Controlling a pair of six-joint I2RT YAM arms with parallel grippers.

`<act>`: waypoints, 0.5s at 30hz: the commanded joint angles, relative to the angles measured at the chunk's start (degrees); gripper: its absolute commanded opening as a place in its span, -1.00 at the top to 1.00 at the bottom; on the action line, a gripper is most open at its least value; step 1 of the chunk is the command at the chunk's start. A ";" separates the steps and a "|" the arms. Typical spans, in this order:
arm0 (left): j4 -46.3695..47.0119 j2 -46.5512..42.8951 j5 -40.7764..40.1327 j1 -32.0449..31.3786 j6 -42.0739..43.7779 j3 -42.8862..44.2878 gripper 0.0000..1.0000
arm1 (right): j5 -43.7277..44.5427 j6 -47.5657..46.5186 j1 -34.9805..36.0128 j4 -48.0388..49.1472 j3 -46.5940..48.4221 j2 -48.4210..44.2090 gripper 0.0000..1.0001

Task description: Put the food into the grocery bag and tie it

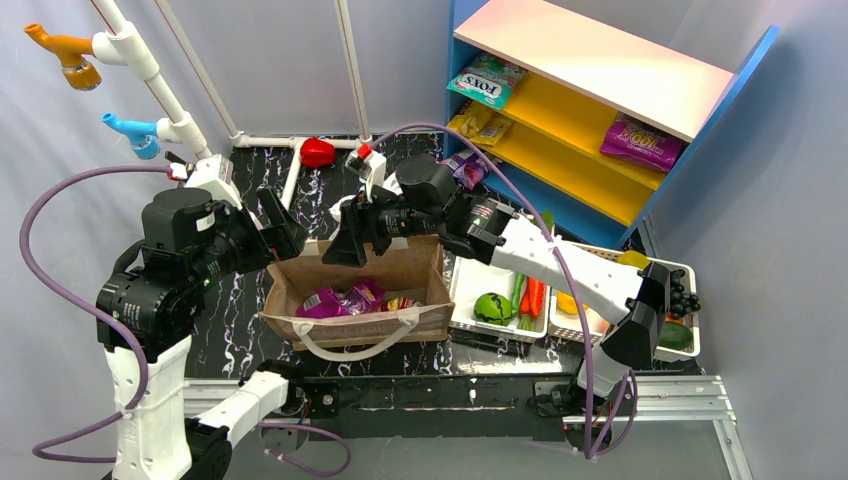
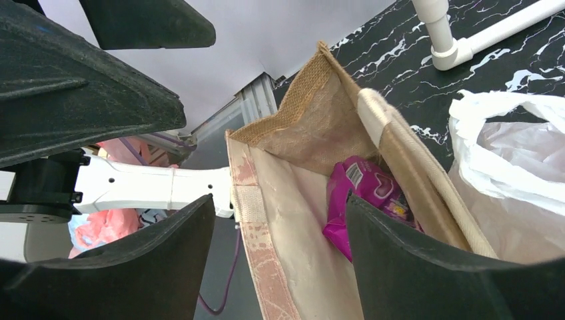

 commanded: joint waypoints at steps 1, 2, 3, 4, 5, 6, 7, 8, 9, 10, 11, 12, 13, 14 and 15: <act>0.10 0.18 -0.61 0.35 0.03 -0.07 -0.96 | -0.89 -1.15 0.17 3.21 2.82 -1.17 -0.59; 0.15 0.32 -0.62 0.39 -0.02 -0.04 -0.97 | -0.60 -1.53 0.22 2.76 3.42 -1.28 -0.60; 0.23 0.42 -0.63 0.40 -0.02 -0.01 -0.96 | -0.11 -2.57 0.25 1.99 4.18 -1.33 -0.62; 0.32 0.61 -0.56 0.32 -0.06 0.15 -0.96 | 0.85 -3.51 0.21 0.92 5.25 -1.30 -0.62; 0.41 0.71 -0.55 0.39 -0.07 0.13 -0.97 | 2.03 -4.67 0.17 -0.36 6.41 -1.32 -0.63; 0.52 0.87 -0.50 0.39 -0.06 0.17 -0.97 | 3.36 -6.15 0.09 -1.67 7.44 -1.33 -0.63; 0.57 0.93 -0.46 0.40 -0.02 0.25 -0.96 | 4.70 -7.35 0.04 -3.09 8.81 -1.34 -0.64; 0.79 1.01 -0.39 0.33 -0.02 0.21 -0.96 | 6.37 -8.49 -0.07 -4.62 10.12 -1.39 -0.65; 0.92 1.07 -0.33 0.37 -0.02 0.14 -0.96 | 7.09 -9.59 -0.36 -5.81 11.29 -1.41 -0.65; 1.13 1.15 -0.21 0.39 -0.10 0.13 -0.97 | 8.10 -10.33 -0.61 -6.54 12.13 -1.69 -0.66; 1.37 1.15 -0.06 0.39 -0.15 0.04 -0.97 | 9.21 -10.97 -0.89 -6.89 12.47 -2.12 -0.66; 1.72 1.15 0.09 0.34 -0.11 -0.13 -0.96 | 10.48 -11.41 -1.27 -6.92 12.53 -2.69 -0.66; 2.04 1.14 0.29 0.33 -0.12 -0.27 -0.97 | 12.16 -11.84 -1.68 -6.67 12.36 -3.38 -0.67; 2.39 1.11 0.52 0.35 -0.11 -0.37 -0.97 | 13.21 -12.08 -2.34 -6.40 12.12 -4.09 -0.68; 2.76 0.97 0.78 0.39 -0.10 -0.63 -0.96 | 13.88 -12.09 -3.18 -6.05 11.90 -4.84 -0.68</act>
